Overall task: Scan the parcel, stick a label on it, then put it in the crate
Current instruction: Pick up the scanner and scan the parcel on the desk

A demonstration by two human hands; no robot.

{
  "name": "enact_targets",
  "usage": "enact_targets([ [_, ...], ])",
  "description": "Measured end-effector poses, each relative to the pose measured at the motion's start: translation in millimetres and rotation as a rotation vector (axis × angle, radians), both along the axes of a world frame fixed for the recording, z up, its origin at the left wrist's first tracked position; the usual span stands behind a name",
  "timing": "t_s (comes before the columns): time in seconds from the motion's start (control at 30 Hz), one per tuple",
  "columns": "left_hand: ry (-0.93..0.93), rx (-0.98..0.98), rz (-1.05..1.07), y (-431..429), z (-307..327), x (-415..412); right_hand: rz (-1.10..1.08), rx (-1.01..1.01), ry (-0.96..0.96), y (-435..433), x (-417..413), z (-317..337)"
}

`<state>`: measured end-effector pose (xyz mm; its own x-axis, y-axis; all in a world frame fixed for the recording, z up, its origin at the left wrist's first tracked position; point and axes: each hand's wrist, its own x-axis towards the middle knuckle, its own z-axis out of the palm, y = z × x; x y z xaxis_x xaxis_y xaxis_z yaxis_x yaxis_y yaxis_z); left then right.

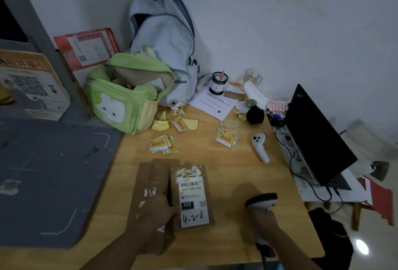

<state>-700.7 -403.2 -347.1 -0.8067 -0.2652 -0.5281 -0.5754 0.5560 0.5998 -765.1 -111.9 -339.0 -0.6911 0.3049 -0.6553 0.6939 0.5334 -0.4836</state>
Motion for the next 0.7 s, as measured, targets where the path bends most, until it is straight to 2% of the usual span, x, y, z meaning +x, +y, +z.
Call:
enact_targets([
  [0.17, 0.090, -0.175, -0.116, 12.0, 18.8, 8.3, -0.021, -0.024, 0.126, -12.2, -7.5, 15.9],
  [0.27, 0.219, -0.334, -0.237, 19.3, 24.7, 14.1, 0.018, -0.219, 0.185, -27.5, -3.0, 50.8],
  [0.33, 0.237, -0.416, -0.354, 24.2, 23.2, 16.0, 0.083, -0.342, 0.192, -41.5, 2.2, 77.8],
  [0.43, 0.199, -0.492, -0.462, 28.2, 24.6, 20.8, 0.172, -0.431, 0.132, -60.8, 14.4, 111.3],
  [0.57, 0.167, -0.599, -0.599, 24.2, 25.9, 25.8, 0.186, -0.667, -0.080, -83.0, 30.3, 137.1],
  [0.7, 0.139, -0.608, -0.654, 22.7, 40.9, 34.5, 0.160, -0.746, -0.090, -106.3, 41.7, 140.5],
])
